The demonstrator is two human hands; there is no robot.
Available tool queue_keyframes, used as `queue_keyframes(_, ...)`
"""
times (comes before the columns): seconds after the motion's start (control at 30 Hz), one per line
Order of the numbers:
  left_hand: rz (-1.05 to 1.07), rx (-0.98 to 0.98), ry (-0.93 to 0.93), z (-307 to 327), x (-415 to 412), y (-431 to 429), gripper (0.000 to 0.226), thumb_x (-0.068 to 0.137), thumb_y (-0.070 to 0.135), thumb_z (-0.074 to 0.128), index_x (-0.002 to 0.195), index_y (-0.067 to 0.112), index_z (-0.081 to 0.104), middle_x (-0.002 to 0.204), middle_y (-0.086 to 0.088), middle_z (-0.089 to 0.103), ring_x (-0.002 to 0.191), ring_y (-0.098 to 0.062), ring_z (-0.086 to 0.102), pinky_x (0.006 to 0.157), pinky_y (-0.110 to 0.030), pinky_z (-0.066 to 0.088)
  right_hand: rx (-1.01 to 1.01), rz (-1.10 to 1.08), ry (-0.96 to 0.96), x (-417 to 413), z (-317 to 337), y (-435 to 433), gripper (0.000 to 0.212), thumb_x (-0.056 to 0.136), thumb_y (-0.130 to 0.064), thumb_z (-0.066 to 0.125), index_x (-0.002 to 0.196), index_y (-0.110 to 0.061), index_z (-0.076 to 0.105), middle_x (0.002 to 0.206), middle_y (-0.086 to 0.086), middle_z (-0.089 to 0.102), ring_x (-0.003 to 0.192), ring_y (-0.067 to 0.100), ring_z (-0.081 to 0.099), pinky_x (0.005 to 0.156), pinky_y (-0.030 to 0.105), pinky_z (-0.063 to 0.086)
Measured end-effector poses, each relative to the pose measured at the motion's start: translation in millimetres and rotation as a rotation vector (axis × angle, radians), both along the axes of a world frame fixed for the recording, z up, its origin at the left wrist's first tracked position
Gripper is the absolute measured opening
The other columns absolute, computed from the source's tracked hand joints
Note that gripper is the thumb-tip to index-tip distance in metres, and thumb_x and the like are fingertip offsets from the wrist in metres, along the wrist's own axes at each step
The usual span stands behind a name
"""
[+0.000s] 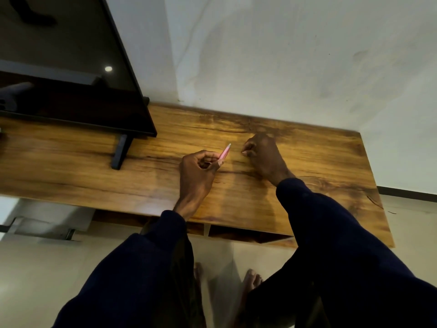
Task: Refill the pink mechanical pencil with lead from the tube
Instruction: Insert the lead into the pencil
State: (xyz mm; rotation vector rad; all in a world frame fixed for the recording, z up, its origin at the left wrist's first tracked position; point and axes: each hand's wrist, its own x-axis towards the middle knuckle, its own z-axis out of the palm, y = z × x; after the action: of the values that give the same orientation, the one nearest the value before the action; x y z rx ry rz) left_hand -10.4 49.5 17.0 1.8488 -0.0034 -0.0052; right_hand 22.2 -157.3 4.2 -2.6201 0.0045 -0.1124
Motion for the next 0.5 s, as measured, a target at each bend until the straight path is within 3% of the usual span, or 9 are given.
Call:
queue_keyframes(0.13, -0.032, -0.009, 0.01, 4.6, -3.5, -1.4, 0.016, 0.087, 0.017, 0.081, 0.101, 0.025, 0.077, 0.09, 0.012, 0.076, 0.084, -0.002, 0.071, 0.073, -0.014, 0.057, 0.217, -0.092, 0.009, -14.0, 12.5, 0.0, 0.007, 0.094, -0.007, 0.071, 0.098, -0.012, 0.076, 0.091, -0.003, 0.071, 0.081, 0.0, 0.063, 0.07, 0.007, 0.048)
queue_keyframes(0.3, -0.045, -0.04, 0.011, 16.1, -10.4, -8.2, 0.016, 0.087, 0.017, 0.082, 0.102, 0.022, 0.079, 0.092, 0.011, 0.077, 0.087, -0.004, 0.073, 0.077, -0.019, 0.06, 0.672, -0.171, -0.086, -36.7, 41.5, -5.4, 0.012, 0.094, -0.004, 0.07, 0.103, -0.006, 0.078, 0.096, 0.01, 0.078, 0.079, 0.011, 0.069, 0.072, 0.023, 0.059)
queue_keyframes(0.5, -0.072, -0.071, -0.037, 35.3, -22.0, -19.5, 0.019, 0.086, 0.015, 0.082, 0.105, 0.019, 0.08, 0.093, 0.01, 0.078, 0.087, -0.003, 0.074, 0.075, -0.014, 0.058, 0.769, -0.092, -0.089, -55.6, 78.0, -13.1, 0.013, 0.096, -0.004, 0.068, 0.106, -0.006, 0.076, 0.095, 0.005, 0.076, 0.083, 0.008, 0.071, 0.072, 0.022, 0.059)
